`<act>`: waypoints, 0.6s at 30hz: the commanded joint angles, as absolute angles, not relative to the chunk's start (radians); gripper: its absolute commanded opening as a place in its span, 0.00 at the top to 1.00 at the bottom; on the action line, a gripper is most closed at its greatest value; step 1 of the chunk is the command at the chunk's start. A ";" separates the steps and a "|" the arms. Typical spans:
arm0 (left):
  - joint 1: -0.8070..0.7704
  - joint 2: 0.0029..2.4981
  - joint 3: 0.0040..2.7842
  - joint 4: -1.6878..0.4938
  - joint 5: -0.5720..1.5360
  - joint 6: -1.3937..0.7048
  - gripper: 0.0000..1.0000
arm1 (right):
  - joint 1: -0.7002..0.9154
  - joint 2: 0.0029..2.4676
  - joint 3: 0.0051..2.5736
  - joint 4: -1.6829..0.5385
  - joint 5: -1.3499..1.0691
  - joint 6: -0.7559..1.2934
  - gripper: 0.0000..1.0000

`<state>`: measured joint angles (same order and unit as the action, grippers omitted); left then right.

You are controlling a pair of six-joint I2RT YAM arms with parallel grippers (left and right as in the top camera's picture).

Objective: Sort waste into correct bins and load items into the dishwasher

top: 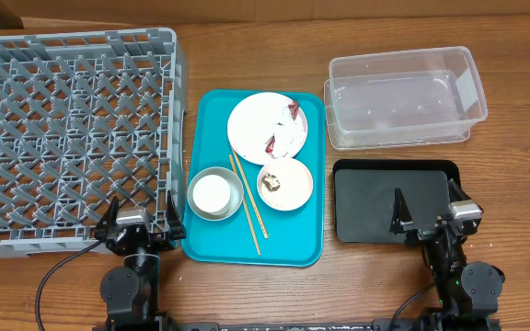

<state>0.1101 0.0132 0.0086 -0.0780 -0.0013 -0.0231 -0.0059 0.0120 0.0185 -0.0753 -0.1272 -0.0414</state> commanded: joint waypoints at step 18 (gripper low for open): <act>0.108 0.006 0.006 -0.078 0.001 -0.083 0.00 | -0.001 0.003 0.009 -0.031 -0.158 0.023 0.00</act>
<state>0.1101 0.0132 0.0086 -0.0772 -0.0010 -0.0296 -0.0059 0.0120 0.0185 -0.0475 -0.1394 -0.0273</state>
